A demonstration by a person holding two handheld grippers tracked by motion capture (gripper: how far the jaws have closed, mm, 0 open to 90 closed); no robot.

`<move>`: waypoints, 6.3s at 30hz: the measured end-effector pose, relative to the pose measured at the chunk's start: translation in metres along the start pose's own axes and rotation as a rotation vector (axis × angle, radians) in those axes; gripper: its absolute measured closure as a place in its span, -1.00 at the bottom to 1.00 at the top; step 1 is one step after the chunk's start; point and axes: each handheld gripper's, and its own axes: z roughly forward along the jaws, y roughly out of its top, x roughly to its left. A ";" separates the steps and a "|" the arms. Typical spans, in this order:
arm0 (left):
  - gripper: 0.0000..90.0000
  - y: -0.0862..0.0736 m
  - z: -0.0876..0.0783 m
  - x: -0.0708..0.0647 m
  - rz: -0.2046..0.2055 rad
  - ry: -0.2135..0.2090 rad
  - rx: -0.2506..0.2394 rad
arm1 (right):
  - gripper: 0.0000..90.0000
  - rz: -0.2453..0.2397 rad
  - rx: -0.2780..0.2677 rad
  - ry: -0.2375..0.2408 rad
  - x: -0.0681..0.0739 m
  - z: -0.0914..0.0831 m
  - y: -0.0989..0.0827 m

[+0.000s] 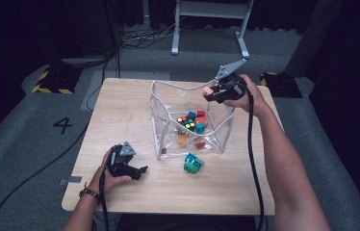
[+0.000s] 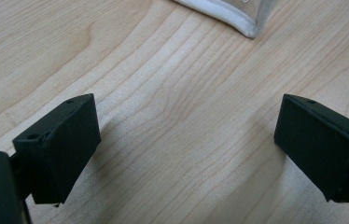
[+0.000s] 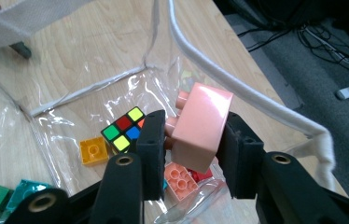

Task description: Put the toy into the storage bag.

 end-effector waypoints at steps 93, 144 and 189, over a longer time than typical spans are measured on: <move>-0.83 0.000 0.000 -0.001 0.002 -0.010 -0.002 | 0.18 0.238 -0.129 0.031 0.168 0.074 -0.151; -0.83 0.000 0.000 0.000 0.008 -0.004 -0.002 | 0.09 0.208 -0.079 0.063 0.157 0.051 -0.186; -0.83 0.000 0.000 0.000 0.007 -0.008 -0.001 | 0.09 0.301 -0.362 -0.159 0.071 -0.072 -0.168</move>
